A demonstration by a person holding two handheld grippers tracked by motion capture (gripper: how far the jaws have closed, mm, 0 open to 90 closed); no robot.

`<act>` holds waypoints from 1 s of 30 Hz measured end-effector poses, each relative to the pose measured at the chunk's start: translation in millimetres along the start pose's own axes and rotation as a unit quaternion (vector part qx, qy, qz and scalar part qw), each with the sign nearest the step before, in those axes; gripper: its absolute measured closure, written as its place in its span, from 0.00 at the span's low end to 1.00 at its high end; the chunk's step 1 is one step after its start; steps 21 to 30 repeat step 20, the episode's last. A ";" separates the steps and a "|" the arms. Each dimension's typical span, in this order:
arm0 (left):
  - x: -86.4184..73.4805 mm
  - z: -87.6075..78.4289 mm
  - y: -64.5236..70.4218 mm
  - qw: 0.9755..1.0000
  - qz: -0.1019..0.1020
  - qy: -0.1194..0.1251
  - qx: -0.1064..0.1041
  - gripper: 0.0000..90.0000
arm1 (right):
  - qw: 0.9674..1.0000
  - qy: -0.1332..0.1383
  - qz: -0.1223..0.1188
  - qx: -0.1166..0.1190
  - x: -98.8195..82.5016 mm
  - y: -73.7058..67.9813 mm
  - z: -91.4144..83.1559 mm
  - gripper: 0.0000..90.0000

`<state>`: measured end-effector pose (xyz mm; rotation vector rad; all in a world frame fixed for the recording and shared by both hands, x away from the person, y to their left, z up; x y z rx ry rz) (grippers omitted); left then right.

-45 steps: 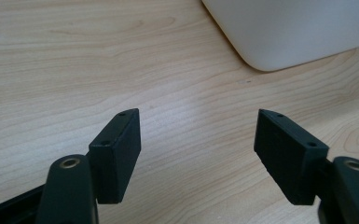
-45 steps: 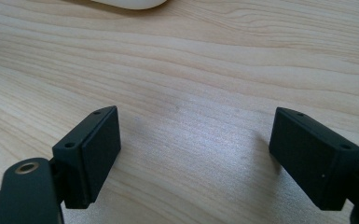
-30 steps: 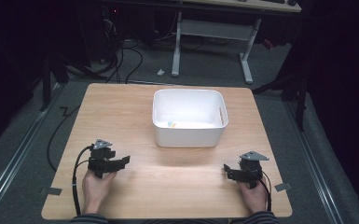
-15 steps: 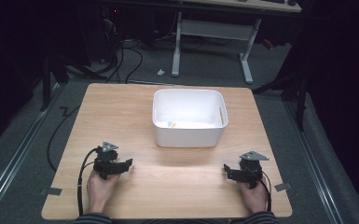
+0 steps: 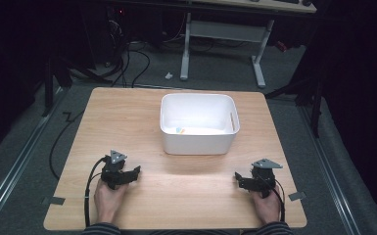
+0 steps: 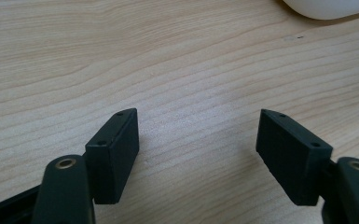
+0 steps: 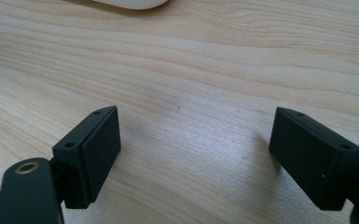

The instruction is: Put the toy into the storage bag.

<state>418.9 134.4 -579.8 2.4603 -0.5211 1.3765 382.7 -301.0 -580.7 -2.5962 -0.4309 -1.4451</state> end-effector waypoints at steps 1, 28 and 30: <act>-0.5 0.5 0.4 1.000 0.004 0.004 0.003 0.33 | 1.000 0.000 0.000 0.000 0.0 0.0 0.0 0.18; -2.3 3.2 4.6 1.000 0.018 0.014 0.018 0.29 | 1.000 0.000 0.001 -0.001 0.2 -0.6 0.4 0.18; -2.3 3.2 4.6 1.000 0.018 0.014 0.018 0.29 | 1.000 0.000 0.001 -0.001 0.2 -0.6 0.4 0.18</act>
Point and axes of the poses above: each handheld gripper's, and its own axes: z roughly forward along the jaws, x roughly out of its top, y roughly to its right, the point moved 7 cm from there along z, roughly forward along the jaws, and after that the axes turned 13 degrees about y, right-handed, at the moved point
